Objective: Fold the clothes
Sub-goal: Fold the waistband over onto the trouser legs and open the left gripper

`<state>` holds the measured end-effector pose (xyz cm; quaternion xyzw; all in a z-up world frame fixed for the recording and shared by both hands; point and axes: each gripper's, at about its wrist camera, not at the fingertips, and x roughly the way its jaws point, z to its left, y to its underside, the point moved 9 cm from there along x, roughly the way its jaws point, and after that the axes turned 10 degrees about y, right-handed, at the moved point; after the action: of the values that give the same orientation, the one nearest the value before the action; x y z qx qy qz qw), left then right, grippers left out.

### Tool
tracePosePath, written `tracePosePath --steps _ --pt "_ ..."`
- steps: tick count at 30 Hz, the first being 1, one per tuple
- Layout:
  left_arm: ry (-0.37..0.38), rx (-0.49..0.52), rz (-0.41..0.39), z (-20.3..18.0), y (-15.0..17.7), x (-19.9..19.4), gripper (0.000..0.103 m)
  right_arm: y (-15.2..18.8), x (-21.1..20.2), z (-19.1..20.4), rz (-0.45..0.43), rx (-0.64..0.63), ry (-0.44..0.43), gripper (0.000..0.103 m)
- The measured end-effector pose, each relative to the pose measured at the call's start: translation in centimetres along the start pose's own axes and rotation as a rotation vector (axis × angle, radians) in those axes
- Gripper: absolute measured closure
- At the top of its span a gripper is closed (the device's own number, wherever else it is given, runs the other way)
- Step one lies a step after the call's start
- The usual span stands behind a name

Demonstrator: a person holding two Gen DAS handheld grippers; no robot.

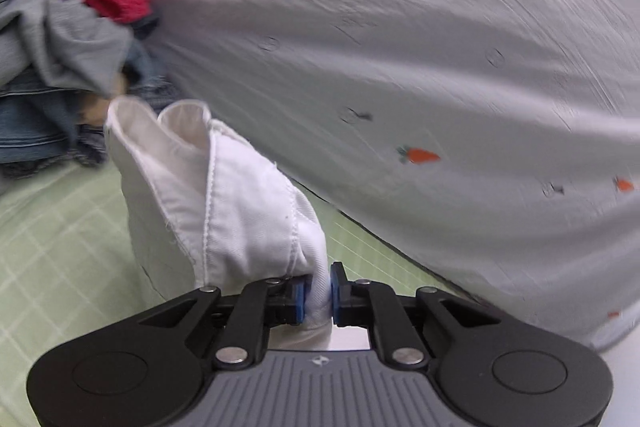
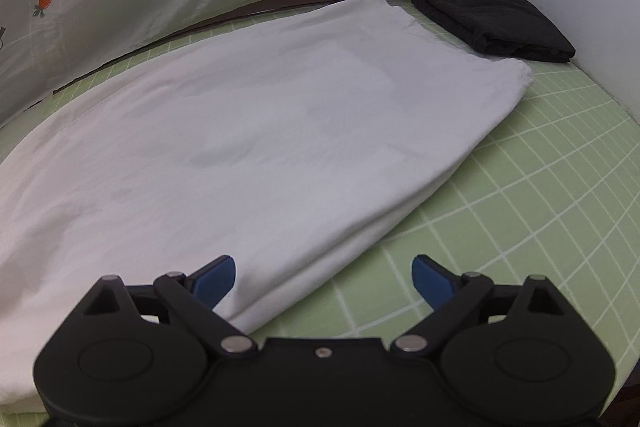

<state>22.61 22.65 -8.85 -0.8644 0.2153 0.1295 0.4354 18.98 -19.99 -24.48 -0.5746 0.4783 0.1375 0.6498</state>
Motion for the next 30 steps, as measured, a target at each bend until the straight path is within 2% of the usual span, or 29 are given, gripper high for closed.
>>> tracePosePath --steps 5,7,11,12,13,14,16,19,20,23,25,30 --pt "0.057 0.047 0.123 -5.7 6.3 4.7 0.091 -1.4 1.6 -4.5 -0.005 -0.017 0.017 0.007" --pt "0.044 0.069 0.216 -6.9 10.0 7.4 0.089 -2.1 2.3 -6.3 -0.007 -0.018 0.029 0.007" --pt "-0.088 0.184 0.508 -7.1 18.9 13.1 0.077 -3.3 4.4 -9.1 0.004 -0.011 0.041 0.007" --pt "-0.111 0.218 0.513 -7.3 19.7 13.4 0.074 -3.6 4.8 -9.6 0.008 -0.012 0.041 0.007" --pt "-0.112 0.243 0.497 -7.9 19.8 13.2 0.066 -3.8 5.2 -10.1 0.011 -0.013 0.041 0.007" --pt "-0.088 0.235 0.501 -8.5 19.7 13.1 0.053 -4.0 5.5 -10.4 0.012 -0.016 0.039 0.007" --pt "-0.03 0.212 0.501 -9.7 19.2 12.5 0.043 -4.4 6.1 -10.7 0.013 -0.027 0.032 0.007" --pt "0.073 0.217 0.483 -11.9 17.8 10.7 0.039 -4.7 6.8 -10.6 0.027 -0.023 0.019 0.007" --pt "0.055 0.245 0.441 -12.1 16.8 10.0 0.035 -4.8 7.1 -10.4 0.03 -0.019 0.016 0.007" --pt "0.0 0.327 0.314 -12.5 13.5 7.9 0.031 -5.3 7.5 -10.1 0.032 -0.001 0.009 0.007" --pt "-0.143 0.393 0.253 -10.8 11.4 7.1 0.028 -5.6 7.6 -9.9 0.026 0.014 0.011 0.007" --pt "-0.244 0.419 0.304 -6.9 10.7 9.1 0.027 -5.7 8.2 -9.9 0.021 0.044 0.027 0.005"
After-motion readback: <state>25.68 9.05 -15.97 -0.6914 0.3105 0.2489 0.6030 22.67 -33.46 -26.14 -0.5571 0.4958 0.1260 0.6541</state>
